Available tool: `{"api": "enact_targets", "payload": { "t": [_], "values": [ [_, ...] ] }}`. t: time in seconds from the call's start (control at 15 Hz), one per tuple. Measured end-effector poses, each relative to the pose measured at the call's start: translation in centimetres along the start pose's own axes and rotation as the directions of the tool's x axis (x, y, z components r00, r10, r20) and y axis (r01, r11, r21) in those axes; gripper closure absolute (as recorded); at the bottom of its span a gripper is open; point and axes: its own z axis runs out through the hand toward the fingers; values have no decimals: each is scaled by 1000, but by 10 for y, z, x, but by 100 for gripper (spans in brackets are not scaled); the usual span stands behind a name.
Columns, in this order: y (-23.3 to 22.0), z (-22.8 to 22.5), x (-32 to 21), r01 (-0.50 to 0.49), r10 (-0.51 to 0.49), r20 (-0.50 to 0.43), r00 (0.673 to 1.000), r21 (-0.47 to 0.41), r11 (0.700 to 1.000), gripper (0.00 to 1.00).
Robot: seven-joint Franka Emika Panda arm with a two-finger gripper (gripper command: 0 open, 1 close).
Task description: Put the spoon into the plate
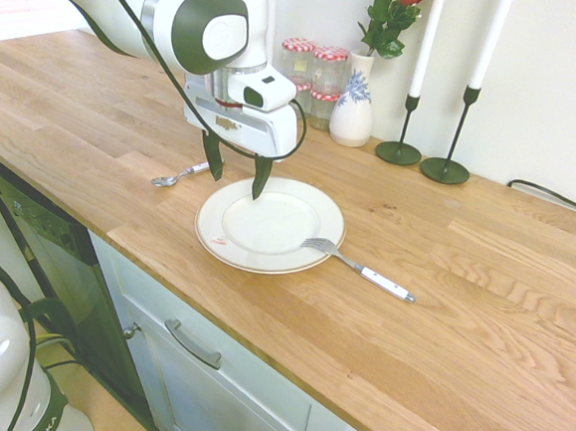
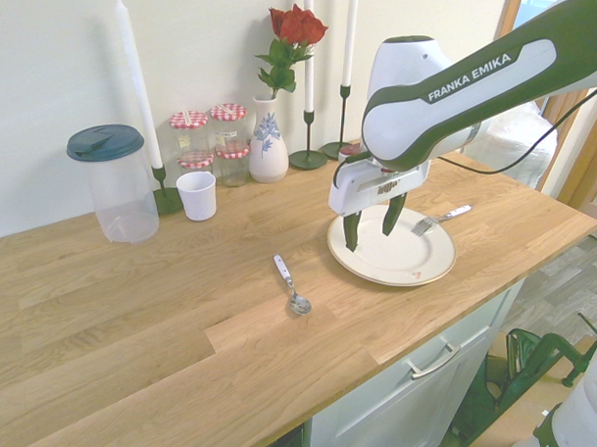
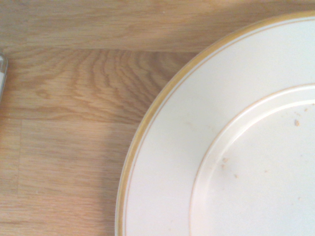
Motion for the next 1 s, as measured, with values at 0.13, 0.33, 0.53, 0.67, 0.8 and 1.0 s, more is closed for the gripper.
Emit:
{"api": "enact_targets", "payload": {
  "t": [0.13, 0.33, 0.53, 0.67, 0.8, 1.0],
  "values": [
    [-1, 0, 0, -8, 8, 1, 1000, 1, 1000, 0],
    [-35, -21, -12, -125, 125, -5, 992, 9, 992, 0],
    [-103, -32, -34, -170, 170, -16, 985, 12, 985, 0],
    [-137, -22, -39, -184, 184, -28, 983, -16, 983, 0],
    [-159, -5, -41, -178, 178, -25, 984, -38, 983, 0],
    [-175, 21, -44, -165, 165, -9, 986, -66, 984, 0]
  ]
}}
